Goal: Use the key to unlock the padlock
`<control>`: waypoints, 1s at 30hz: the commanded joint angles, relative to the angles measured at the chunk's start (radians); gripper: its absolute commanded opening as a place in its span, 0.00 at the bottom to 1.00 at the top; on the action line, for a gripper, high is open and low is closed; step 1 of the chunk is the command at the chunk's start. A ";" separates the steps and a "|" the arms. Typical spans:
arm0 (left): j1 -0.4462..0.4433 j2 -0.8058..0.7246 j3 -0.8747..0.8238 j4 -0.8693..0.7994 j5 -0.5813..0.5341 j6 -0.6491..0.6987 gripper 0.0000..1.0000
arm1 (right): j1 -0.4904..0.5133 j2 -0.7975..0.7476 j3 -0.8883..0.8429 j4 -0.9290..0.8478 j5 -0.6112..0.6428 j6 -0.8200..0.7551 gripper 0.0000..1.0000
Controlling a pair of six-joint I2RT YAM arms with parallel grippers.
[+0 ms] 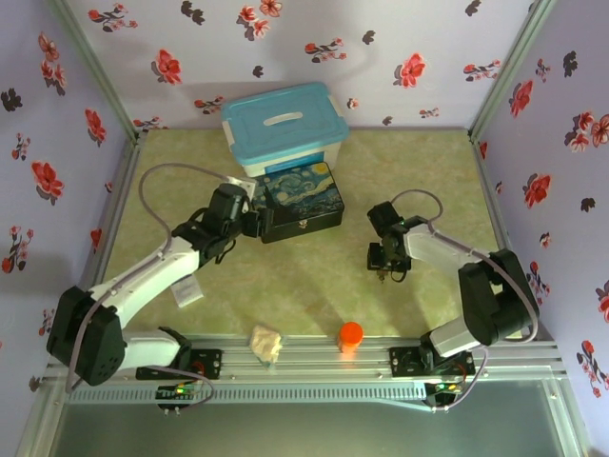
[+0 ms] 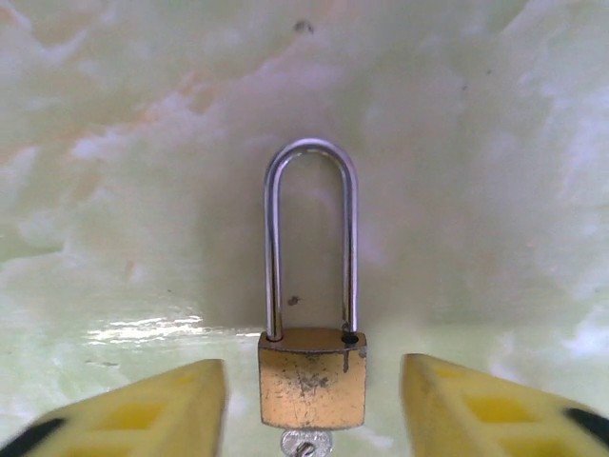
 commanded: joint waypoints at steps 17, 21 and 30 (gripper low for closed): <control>0.455 0.029 -0.459 0.749 -0.297 0.225 1.00 | -0.312 -0.213 -0.345 0.983 0.373 -0.319 0.99; 0.502 0.136 -0.470 0.937 -0.200 0.230 1.00 | -0.374 -0.161 -0.471 1.317 0.327 -0.318 0.99; 0.559 0.286 -0.508 1.143 -0.095 0.214 1.00 | -0.405 0.055 -0.566 1.742 0.201 -0.350 0.99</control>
